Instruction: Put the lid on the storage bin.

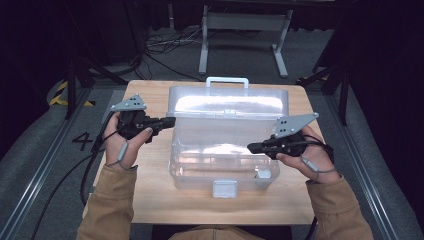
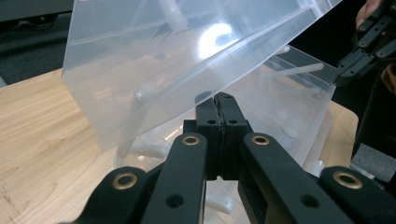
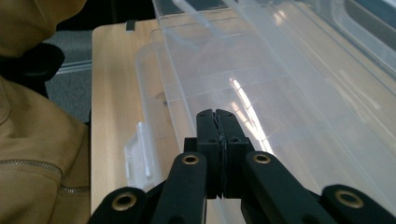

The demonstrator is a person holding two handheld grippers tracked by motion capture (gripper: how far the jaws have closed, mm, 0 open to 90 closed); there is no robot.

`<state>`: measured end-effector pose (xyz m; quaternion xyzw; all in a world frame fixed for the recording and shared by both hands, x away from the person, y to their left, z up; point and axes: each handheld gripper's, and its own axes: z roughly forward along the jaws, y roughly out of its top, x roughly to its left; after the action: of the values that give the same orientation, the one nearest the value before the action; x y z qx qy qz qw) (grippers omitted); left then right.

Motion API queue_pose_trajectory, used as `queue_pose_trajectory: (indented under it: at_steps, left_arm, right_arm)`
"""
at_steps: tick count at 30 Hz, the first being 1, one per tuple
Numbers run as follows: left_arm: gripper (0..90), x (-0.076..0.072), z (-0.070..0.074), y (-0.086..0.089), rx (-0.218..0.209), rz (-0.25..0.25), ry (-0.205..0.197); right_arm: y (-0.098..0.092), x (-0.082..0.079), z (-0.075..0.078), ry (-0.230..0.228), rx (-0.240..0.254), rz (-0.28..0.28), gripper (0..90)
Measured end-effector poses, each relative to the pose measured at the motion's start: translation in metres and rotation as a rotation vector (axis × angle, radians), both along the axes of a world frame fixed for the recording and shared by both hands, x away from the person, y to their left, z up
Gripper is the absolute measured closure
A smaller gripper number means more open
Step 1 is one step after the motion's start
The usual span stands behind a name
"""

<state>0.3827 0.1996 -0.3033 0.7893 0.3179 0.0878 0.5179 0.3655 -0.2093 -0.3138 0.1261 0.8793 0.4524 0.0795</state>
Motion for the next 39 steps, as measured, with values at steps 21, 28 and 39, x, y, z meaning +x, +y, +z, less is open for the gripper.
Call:
queue_pose_trajectory:
  at_steps: [21,28,39]
  left_arm:
    - [89.9,-0.008,0.001,-0.001,0.047,-0.028,0.018]
    - [89.9,-0.011,0.000,-0.002,0.067,-0.042,0.041]
    - [89.9,-0.014,0.000,-0.003,0.112,-0.072,0.083]
  right_arm:
    - [-0.055,-0.002,-0.007,0.044,0.174,-0.200,90.0]
    - [-0.063,0.000,-0.010,0.074,0.186,-0.227,90.0]
    - [-0.071,-0.001,-0.010,0.135,0.178,-0.235,90.0]
